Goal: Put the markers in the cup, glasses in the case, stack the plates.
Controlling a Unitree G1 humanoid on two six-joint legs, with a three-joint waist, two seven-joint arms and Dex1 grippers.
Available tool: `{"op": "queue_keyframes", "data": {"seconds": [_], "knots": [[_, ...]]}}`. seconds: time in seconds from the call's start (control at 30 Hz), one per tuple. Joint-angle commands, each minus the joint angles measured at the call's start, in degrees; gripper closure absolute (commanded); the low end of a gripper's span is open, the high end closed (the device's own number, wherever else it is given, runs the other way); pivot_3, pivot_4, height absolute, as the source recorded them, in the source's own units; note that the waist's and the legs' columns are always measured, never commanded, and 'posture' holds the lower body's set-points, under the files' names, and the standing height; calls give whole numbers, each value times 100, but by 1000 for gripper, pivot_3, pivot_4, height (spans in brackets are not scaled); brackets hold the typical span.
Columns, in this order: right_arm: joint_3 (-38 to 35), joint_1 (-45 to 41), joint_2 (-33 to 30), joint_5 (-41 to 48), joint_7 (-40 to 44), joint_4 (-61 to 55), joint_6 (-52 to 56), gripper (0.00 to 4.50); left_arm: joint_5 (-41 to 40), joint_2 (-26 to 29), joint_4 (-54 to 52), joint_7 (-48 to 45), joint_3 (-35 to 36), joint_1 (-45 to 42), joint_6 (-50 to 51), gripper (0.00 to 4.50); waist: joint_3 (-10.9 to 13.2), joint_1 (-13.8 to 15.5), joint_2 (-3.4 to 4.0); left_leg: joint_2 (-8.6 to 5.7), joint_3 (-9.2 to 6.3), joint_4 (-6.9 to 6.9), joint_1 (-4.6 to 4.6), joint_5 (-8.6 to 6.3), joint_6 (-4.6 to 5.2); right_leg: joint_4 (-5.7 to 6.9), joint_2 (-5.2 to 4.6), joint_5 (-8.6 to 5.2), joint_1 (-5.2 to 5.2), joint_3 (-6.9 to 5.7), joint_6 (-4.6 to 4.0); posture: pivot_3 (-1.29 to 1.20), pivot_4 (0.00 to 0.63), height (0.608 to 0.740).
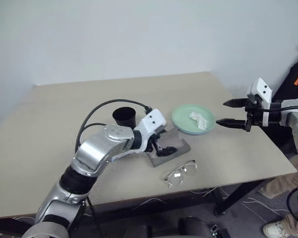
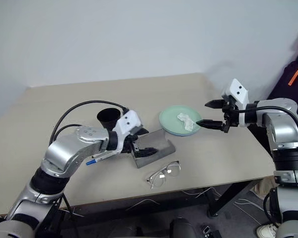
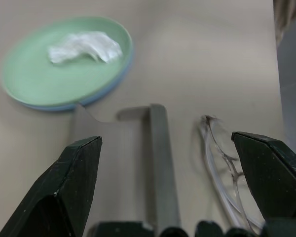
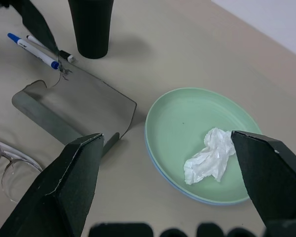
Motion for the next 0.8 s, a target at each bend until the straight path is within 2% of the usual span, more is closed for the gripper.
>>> {"op": "queue_keyframes", "data": {"seconds": [0.03, 0.1, 0.3, 0.63, 0.73, 0.8], "knots": [[-112, -66, -130, 76, -28, -203, 1, 37, 215, -73, 4, 89, -658, -417, 428, 0, 0, 1, -1, -3, -2, 1, 0, 0, 0, 0, 0, 0, 1, 1, 0, 0, 0, 727], [-112, -62, -137, 72, -36, -205, 4, 37, 227, -91, 24, 113, -754, -482, 508, 0, 1, 2, -1, -12, -10, 2, 1, 0, 1, 0, -2, -1, 3, 7, 0, 0, 0, 727], [-133, 42, -104, 110, -109, -334, 62, 37, 546, -453, 448, 203, -1803, -980, 714, 0, 1, 3, -2, -33, -27, 5, 1, 2, 3, 1, -2, -1, 4, 22, 1, 0, 0, 727], [-157, 152, -82, 149, -202, -454, 95, 37, 796, -891, 1064, 257, -2125, -1174, 619, 0, 2, 3, -2, -45, -27, 4, 1, 3, 7, 3, -2, -1, 3, 42, 2, 0, 0, 727], [-158, 176, -84, 158, -232, -465, 86, 0, 843, -978, 1140, 252, -2142, -1163, 642, 615, 2, 4, -2, -47, -27, 4, 0, 4, 8, 3, -2, -1, 3, 47, 2, 0, 0, 727], [-155, 175, -89, 165, -251, -465, 82, 0, 853, -1004, 1180, 244, -2148, -1159, 675, 1255, 2, 3, -2, -50, -27, 4, 0, 4, 9, 3, -2, -2, 3, 51, 3, 0, 0, 727]]}}
